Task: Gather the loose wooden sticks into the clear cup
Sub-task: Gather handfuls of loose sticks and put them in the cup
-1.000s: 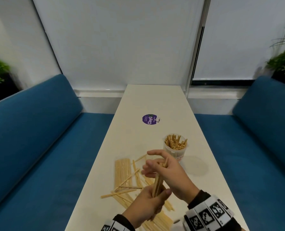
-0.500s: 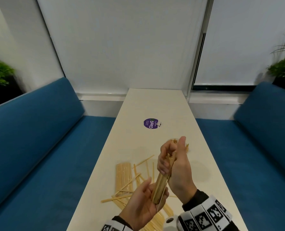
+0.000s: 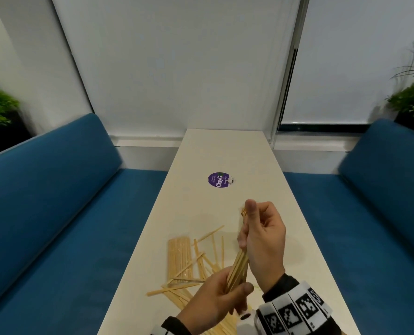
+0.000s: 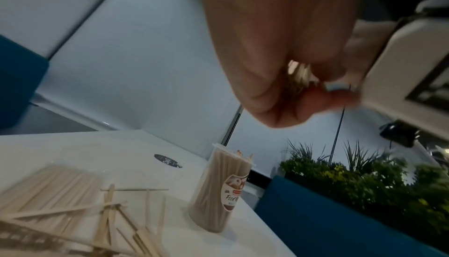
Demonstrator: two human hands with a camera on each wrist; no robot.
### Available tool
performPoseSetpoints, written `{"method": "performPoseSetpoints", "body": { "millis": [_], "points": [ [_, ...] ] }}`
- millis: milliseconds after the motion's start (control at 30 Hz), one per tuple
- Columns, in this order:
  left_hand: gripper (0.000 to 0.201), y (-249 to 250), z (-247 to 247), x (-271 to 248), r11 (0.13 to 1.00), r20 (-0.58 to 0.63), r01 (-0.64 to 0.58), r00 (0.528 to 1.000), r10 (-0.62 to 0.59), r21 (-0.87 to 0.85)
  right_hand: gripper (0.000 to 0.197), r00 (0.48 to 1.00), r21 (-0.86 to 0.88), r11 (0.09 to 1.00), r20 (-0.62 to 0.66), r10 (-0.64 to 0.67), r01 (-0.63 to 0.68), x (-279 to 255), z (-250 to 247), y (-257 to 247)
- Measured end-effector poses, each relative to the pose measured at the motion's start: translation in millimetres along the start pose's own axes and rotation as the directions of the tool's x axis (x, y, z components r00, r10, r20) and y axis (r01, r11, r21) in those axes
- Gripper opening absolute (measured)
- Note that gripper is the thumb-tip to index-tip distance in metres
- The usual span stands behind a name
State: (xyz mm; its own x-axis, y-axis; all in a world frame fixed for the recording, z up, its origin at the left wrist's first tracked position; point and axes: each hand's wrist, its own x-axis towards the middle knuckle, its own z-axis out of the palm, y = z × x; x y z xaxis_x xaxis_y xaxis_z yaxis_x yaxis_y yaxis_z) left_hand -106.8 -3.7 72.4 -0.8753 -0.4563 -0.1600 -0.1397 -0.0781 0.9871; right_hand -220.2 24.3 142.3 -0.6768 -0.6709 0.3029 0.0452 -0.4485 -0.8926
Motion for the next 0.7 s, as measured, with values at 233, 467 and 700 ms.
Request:
{"method": "performPoseSetpoints", "body": {
  "millis": [233,467,700],
  "points": [
    [0.012,-12.9,13.5,1.9,0.992,-0.08,-0.036,0.996,0.046,0.118,0.047,0.997,-0.108,0.992,0.055,-0.059,0.064,-23.5,-1.8,16.1],
    [0.034,-23.0,6.0,1.5,0.984,-0.242,0.161,0.96,-0.138,0.076,0.028,0.949,-0.456,0.882,0.314,0.037,0.116,-37.1,-18.3,18.1],
    [0.043,-24.5,2.7,4.6,0.922,-0.358,0.258,0.922,-0.146,0.289,0.022,0.894,-0.661,0.75,0.335,0.298,-0.002,-17.4,-36.9,12.2]
  ]
}}
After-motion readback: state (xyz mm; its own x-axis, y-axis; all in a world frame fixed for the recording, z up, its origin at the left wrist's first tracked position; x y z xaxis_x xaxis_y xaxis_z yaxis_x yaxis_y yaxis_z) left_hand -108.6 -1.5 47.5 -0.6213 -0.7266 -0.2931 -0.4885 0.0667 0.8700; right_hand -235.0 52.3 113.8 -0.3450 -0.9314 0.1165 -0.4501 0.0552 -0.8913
